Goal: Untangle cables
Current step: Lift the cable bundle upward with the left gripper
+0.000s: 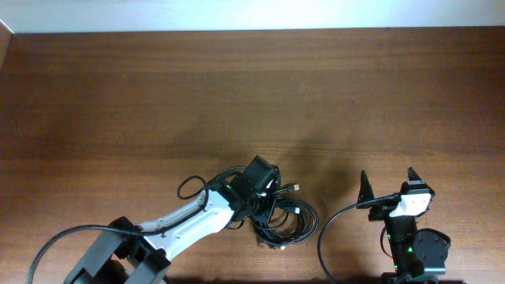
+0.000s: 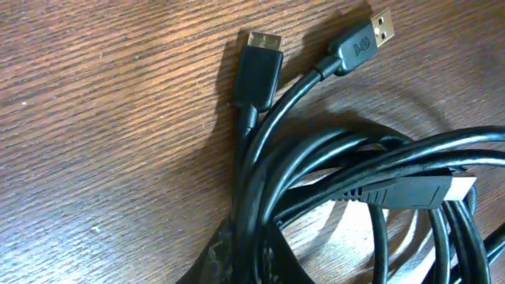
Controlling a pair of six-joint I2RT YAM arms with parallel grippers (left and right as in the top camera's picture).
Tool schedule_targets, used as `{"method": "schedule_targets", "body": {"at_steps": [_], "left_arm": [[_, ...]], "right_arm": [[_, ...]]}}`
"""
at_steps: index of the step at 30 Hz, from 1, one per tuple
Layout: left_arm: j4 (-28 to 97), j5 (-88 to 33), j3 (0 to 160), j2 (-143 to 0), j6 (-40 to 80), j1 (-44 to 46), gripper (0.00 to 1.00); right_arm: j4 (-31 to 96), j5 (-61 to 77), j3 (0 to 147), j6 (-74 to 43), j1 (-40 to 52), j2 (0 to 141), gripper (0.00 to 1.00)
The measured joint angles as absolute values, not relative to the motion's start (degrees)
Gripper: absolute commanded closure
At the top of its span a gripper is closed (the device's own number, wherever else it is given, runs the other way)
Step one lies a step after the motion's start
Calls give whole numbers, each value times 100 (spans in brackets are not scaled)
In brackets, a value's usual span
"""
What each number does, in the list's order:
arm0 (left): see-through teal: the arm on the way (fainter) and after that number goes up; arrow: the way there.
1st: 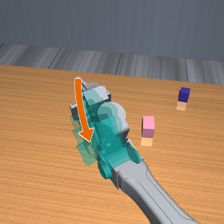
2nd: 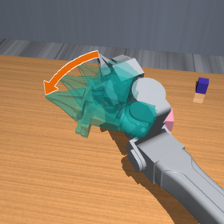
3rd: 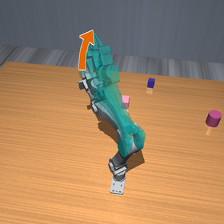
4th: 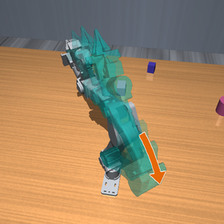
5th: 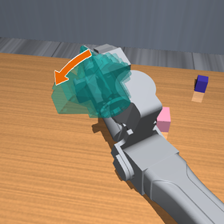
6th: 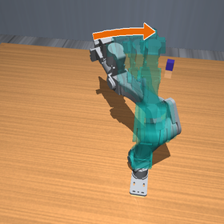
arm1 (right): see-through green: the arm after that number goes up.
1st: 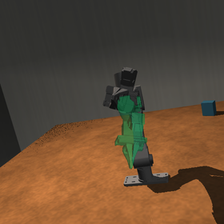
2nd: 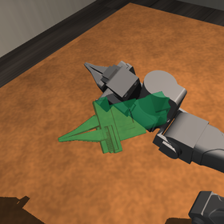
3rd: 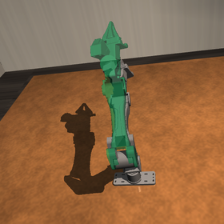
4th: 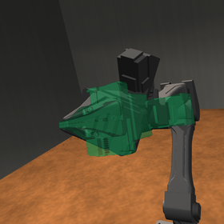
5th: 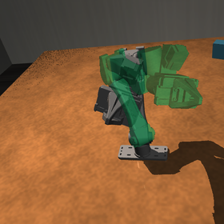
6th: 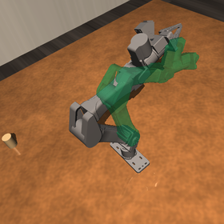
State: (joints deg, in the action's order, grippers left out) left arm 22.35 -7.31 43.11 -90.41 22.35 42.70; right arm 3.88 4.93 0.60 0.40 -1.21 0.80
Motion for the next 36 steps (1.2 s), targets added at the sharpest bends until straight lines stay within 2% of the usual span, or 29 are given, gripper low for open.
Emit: {"method": "schedule_targets", "body": {"at_steps": [14,20,27,30,34,36], "left_arm": [[2272,-705,4327,-8827,2655,4219,100],[2276,117,4362,-6241,3194,4202,100],[2294,537,4364,-5054,3323,4198,100],[2311,565,4364,-4853,3529,4198,100],[2314,869,4364,-4772,4842,4198,100],[2314,998,4364,-4772,5634,4198,100]], "right_arm": [[388,493,60,38,-121,80,1],[388,491,60,43,-121,80,1],[366,517,60,12,-121,80,1],[294,1120,60,-676,-123,80,1],[95,2689,60,-2827,-117,80,1],[-36,3249,80,-3317,-115,80,1]]}}
